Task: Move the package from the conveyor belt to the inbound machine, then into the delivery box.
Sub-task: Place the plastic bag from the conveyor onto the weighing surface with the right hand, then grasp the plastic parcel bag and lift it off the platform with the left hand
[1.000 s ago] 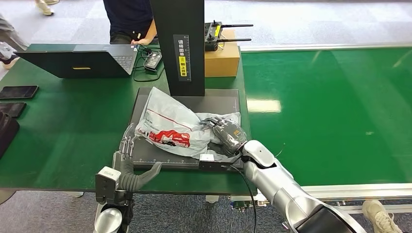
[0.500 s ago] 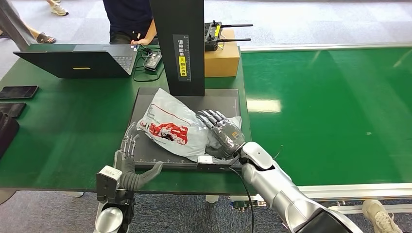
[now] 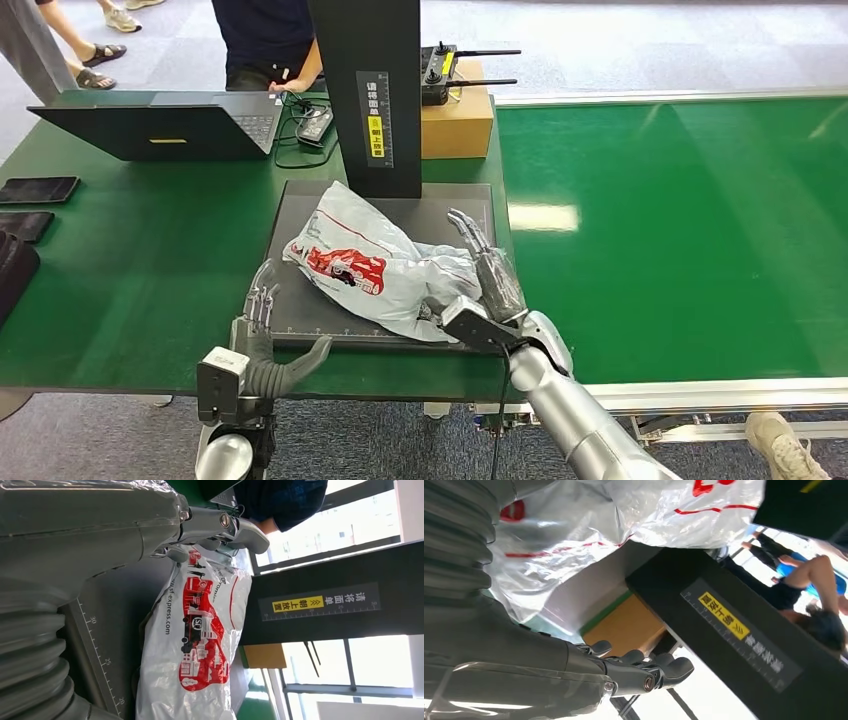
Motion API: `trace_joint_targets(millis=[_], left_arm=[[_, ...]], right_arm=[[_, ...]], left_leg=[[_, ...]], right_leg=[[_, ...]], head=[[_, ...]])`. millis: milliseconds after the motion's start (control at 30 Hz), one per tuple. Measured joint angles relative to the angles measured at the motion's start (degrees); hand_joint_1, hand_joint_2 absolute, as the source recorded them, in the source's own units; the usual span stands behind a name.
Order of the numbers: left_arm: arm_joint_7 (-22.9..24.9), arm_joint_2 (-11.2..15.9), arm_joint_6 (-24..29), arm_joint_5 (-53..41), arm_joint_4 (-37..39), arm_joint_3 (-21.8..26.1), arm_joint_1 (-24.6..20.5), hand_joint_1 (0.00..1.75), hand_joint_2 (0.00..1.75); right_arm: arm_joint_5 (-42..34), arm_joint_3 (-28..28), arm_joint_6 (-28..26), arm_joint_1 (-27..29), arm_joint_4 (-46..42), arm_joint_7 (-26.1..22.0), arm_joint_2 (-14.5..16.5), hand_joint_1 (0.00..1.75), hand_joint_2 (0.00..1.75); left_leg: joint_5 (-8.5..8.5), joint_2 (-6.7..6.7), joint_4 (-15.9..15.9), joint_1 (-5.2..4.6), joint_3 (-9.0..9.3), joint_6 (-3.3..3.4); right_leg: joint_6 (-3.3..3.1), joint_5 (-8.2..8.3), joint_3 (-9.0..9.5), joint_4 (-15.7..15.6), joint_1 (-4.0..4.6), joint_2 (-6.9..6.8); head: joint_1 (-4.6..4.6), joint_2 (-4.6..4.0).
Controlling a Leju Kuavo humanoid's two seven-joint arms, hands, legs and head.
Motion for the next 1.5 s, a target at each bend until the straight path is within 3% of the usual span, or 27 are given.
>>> trace_joint_targets(millis=[267, 367, 467, 733, 967, 1500], left_arm=[[0.5, 0.0, -0.1, -0.7, -0.4, 0.0, 0.1, 0.0, 1.75], [0.5, 0.0, -0.1, -0.9, -0.4, -0.1, 0.1, 0.0, 1.75], [0.5, 0.0, -0.3, -1.1, -0.4, -0.3, -0.1, 0.0, 1.75], [0.1, 0.0, -1.3, -1.5, 0.3, -0.7, -1.7, 0.0, 1.75], [-1.0, -0.1, -2.2, -1.5, 3.0, -1.8, -4.8, 0.0, 1.75], [-1.5, -0.1, -1.1, -5.6, 7.3, -3.9, -9.4, 0.0, 1.75]], right_arm=[[-6.5, -6.7, 6.9, 12.4, -14.6, -1.0, 0.7, 0.0, 1.75], [-10.1, -8.8, 11.3, 16.0, -17.7, -1.6, 1.7, 0.0, 1.75], [-11.1, -10.0, 12.3, 19.2, -19.5, -2.3, 2.6, 0.0, 1.75], [-12.6, -11.7, 10.9, 26.2, -24.4, -3.1, 4.6, 0.0, 1.75], [-8.8, -12.6, 7.3, 29.9, -28.6, -1.7, 5.6, 0.0, 1.75], [-6.2, -12.7, 3.3, 33.0, -33.8, -1.5, 6.2, 0.0, 1.75]], left_leg=[[-0.03, 0.0, 0.0, 0.0, -0.02, -0.02], [-0.04, 0.0, 0.0, 0.0, -0.01, -0.02], [-0.04, 0.01, 0.0, 0.0, -0.01, -0.02], [-0.04, 0.01, 0.0, 0.0, -0.01, -0.02], [-0.03, 0.01, 0.0, 0.0, 0.0, -0.02], [-0.03, 0.02, 0.0, 0.0, 0.0, -0.02]], right_leg=[[-0.01, -0.03, -0.02, 0.0, 0.0, 0.0], [-0.02, -0.03, -0.02, 0.0, 0.0, 0.01], [-0.02, -0.04, -0.02, 0.0, 0.0, 0.01], [-0.02, -0.04, -0.03, 0.0, 0.0, 0.02], [-0.02, -0.03, -0.03, 0.0, 0.0, 0.02], [-0.02, -0.03, -0.02, 0.0, 0.0, 0.02]], head=[[0.0, 0.0], [0.01, 0.0], [0.01, 0.0], [0.01, 0.0], [0.0, 0.0], [0.0, 0.0]])
